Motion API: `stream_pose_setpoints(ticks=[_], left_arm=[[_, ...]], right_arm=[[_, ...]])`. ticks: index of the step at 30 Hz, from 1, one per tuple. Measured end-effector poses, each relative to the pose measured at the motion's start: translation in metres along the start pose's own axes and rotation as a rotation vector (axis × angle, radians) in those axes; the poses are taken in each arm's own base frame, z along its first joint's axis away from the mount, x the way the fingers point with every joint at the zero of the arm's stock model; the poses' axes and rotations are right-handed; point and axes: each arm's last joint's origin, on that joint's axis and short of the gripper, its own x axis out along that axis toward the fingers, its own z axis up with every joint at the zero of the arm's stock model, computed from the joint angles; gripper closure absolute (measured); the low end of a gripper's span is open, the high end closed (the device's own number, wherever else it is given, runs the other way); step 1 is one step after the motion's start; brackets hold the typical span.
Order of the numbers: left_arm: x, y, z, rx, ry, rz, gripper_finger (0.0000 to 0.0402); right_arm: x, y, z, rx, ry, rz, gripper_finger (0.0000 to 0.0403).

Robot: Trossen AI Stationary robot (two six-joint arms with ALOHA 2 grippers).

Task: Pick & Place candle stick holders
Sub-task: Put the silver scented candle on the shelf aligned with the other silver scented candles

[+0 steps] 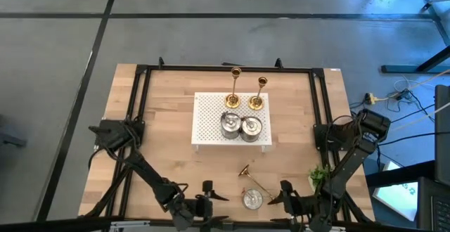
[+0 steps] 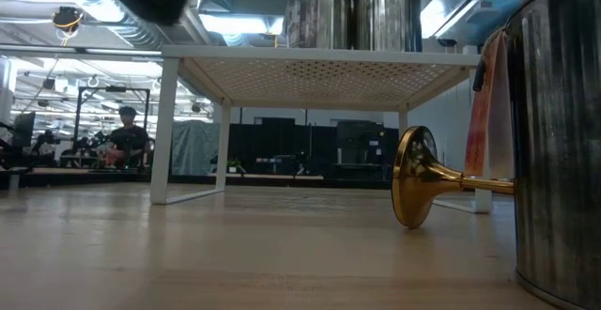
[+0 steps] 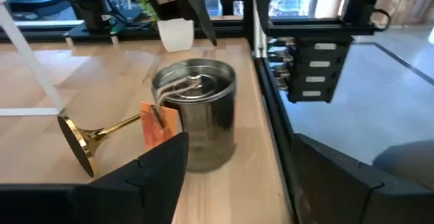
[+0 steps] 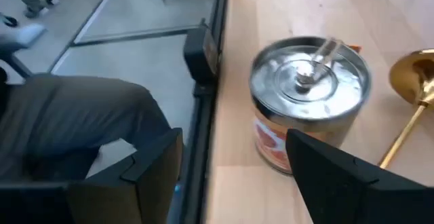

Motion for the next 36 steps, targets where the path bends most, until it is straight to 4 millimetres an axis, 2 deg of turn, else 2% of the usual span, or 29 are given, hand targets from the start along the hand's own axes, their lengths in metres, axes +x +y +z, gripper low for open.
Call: stream_pose_setpoints(ticks=[5, 10, 18, 26, 31, 36], left_arm=[[0.016, 0.011, -0.006, -0.008, 0.001, 0.02, 0.0109], [0.03, 0.024, -0.002, -0.056, 0.002, -0.009, 0.0087], [0.047, 0.042, 0.004, -0.174, 0.014, -0.062, 0.0064], [0.05, 0.043, 0.011, -0.14, -0.008, -0.07, 0.0056], [0.056, 0.042, 0.021, -0.014, -0.001, -0.068, 0.0056], [0.065, 0.049, 0.024, -0.012, 0.041, -0.068, 0.0056]], right_arm=[[0.0, -0.002, -0.002, -0.014, 0.014, -0.015, 0.0137], [0.002, -0.008, -0.004, -0.044, 0.021, -0.073, 0.0137], [0.004, -0.013, -0.004, 0.035, 0.042, -0.102, 0.0137], [0.004, -0.013, -0.003, 0.049, 0.038, -0.105, 0.0137], [0.007, -0.015, -0.001, 0.086, 0.035, -0.114, 0.0137], [0.017, -0.018, -0.006, 0.1, 0.061, -0.12, 0.0137]])
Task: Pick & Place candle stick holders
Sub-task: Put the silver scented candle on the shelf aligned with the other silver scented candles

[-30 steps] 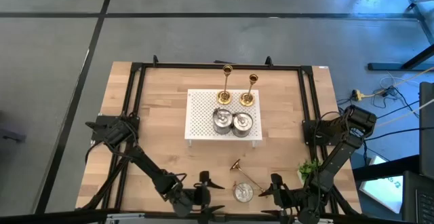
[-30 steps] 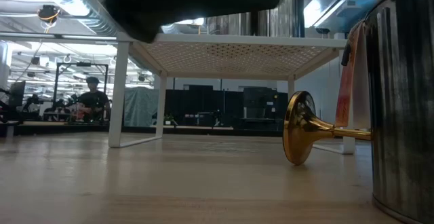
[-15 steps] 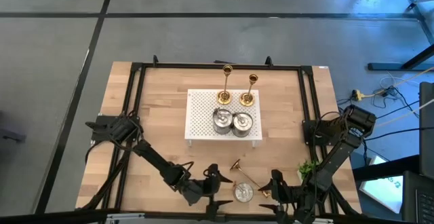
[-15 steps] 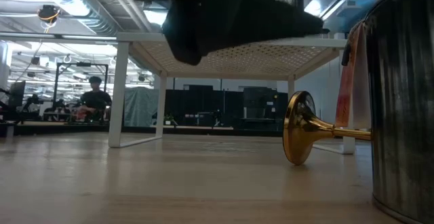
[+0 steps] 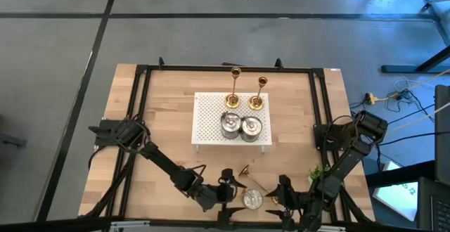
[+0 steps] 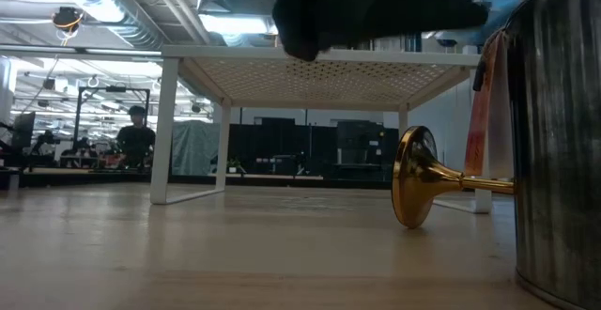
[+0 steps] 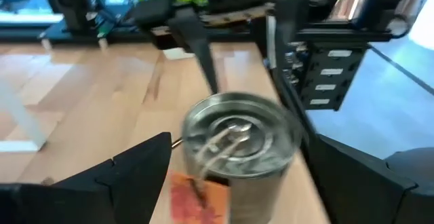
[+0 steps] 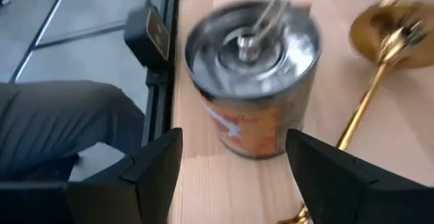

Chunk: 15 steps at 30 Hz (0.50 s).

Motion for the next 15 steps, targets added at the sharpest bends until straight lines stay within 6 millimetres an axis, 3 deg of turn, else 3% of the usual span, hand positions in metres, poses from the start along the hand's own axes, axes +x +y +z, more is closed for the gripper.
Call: stream_pose_setpoints(ticks=[8, 15], left_arm=[[0.004, 0.007, -0.004, -0.023, 0.057, -0.005, 0.0056], [0.002, 0.006, -0.007, -0.017, 0.079, -0.008, 0.0056]], right_arm=[[0.032, -0.012, -0.007, 0.01, 0.047, -0.047, 0.0137], [0.041, -0.014, 0.003, 0.025, 0.041, -0.008, 0.0137]])
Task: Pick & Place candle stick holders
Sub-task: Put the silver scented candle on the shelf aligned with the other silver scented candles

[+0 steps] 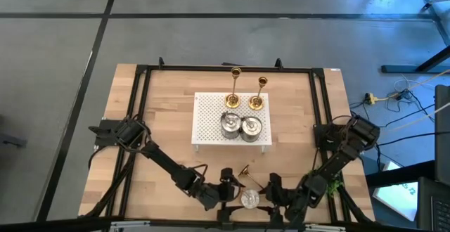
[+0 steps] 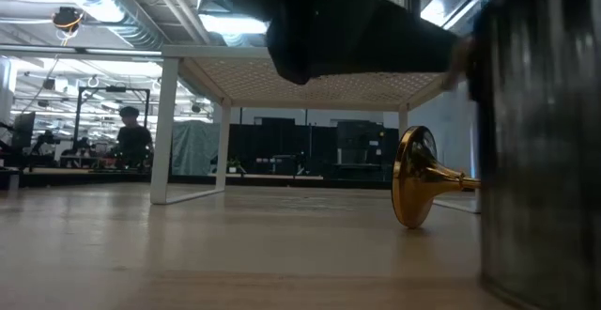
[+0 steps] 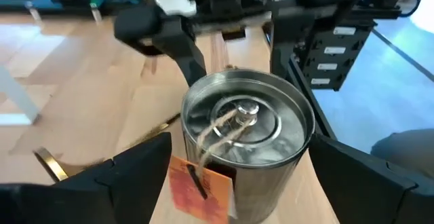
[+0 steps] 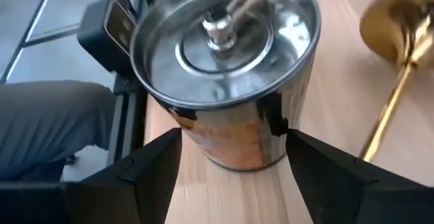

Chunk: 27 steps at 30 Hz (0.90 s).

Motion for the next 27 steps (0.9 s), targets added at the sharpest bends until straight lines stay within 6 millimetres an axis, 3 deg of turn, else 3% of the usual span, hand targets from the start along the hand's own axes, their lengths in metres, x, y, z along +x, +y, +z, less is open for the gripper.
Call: stream_pose_setpoints(ticks=[27], left_arm=[[0.006, 0.002, -0.009, -0.035, 0.019, 0.001, 0.0054]], right_arm=[[0.011, -0.005, 0.018, -0.002, -0.057, 0.016, 0.0137]])
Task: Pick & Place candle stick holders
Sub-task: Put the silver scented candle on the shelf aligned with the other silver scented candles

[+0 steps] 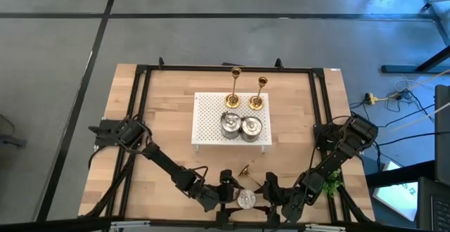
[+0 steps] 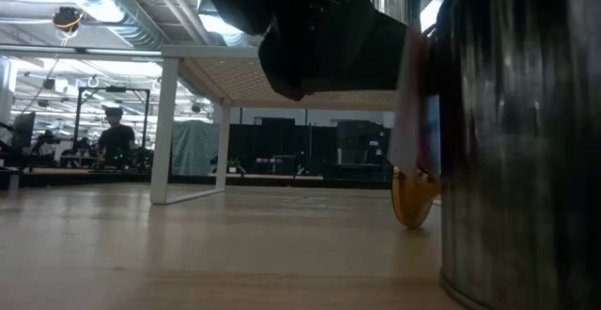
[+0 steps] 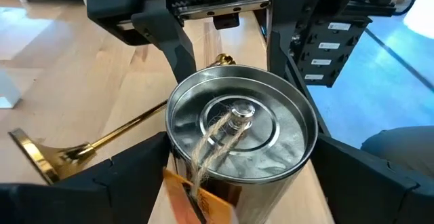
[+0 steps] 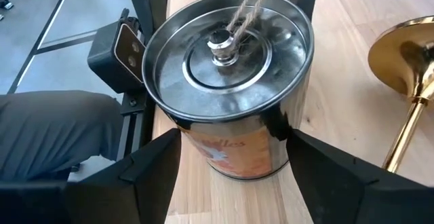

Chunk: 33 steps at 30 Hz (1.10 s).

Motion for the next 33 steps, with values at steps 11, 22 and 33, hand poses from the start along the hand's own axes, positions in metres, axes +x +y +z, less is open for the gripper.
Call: stream_pose_setpoints(ticks=[11, 22, 33], left_arm=[[0.004, 0.0042, -0.0003, -0.075, -0.015, 0.015, 0.0006], [0.0047, 0.0062, -0.0034, -0.078, 0.028, 0.004, 0.0002], [0.004, 0.0081, -0.009, -0.023, 0.078, 0.034, 0.0002]], right_arm=[[0.0012, 0.0009, 0.004, 0.022, -0.034, 0.002, 0.0137], [0.0017, 0.0008, 0.0049, 0.018, -0.03, 0.009, 0.0137], [0.0053, -0.0027, 0.0094, 0.023, -0.035, 0.005, 0.0137]])
